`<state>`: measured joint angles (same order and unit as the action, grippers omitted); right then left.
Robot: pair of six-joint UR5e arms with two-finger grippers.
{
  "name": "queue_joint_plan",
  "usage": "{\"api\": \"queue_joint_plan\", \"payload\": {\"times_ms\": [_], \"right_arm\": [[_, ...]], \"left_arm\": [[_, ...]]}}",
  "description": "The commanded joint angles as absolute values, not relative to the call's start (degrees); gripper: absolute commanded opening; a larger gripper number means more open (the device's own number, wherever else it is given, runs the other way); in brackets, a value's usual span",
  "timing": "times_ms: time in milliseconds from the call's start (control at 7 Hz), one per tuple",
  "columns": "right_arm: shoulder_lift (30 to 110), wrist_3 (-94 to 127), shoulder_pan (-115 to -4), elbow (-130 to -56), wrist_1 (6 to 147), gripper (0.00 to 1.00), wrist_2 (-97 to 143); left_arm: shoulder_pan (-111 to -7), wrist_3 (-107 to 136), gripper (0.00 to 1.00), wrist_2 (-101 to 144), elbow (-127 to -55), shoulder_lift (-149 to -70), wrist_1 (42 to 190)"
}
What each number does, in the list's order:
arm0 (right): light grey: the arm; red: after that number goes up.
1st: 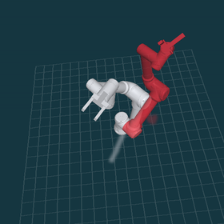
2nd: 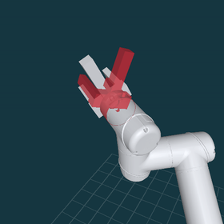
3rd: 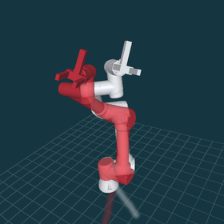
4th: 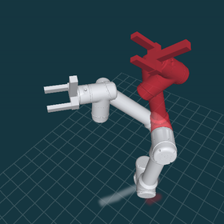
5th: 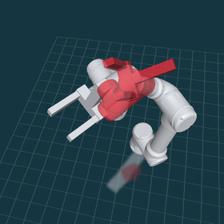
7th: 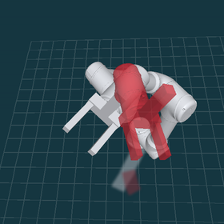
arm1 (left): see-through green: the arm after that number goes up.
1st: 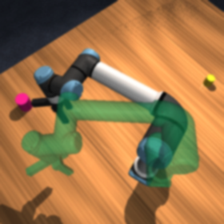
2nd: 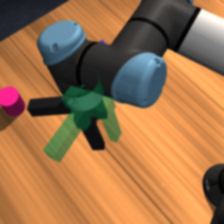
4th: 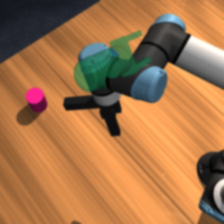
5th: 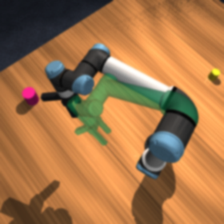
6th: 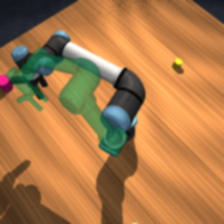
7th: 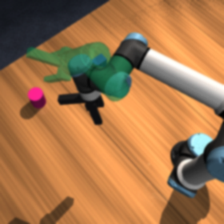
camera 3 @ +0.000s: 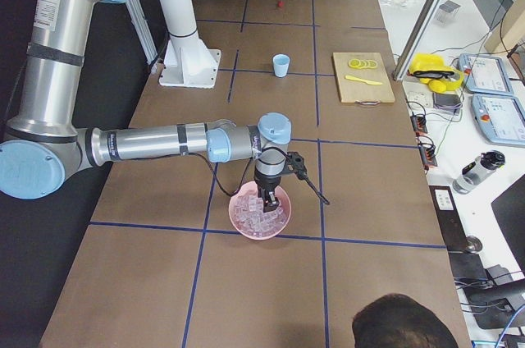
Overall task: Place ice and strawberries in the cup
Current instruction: 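Lower the right gripper into the bowl and grasp another ice cube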
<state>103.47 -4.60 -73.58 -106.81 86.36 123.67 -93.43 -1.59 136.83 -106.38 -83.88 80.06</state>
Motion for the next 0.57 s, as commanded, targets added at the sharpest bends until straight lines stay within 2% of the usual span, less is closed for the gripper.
{"api": "queue_joint_plan", "payload": {"times_ms": [0, 429], "right_arm": [[103.5, -4.6, -71.6, -105.2, 84.6, 0.58, 123.4], [103.5, -4.8, -70.2, -105.2, 84.6, 0.52, 123.2]], "left_arm": [[-93.4, -1.5, 1.00, 136.8, -106.4, -83.8, 80.1], [-93.4, -1.5, 1.00, 136.8, -106.4, -83.9, 80.1]]}}
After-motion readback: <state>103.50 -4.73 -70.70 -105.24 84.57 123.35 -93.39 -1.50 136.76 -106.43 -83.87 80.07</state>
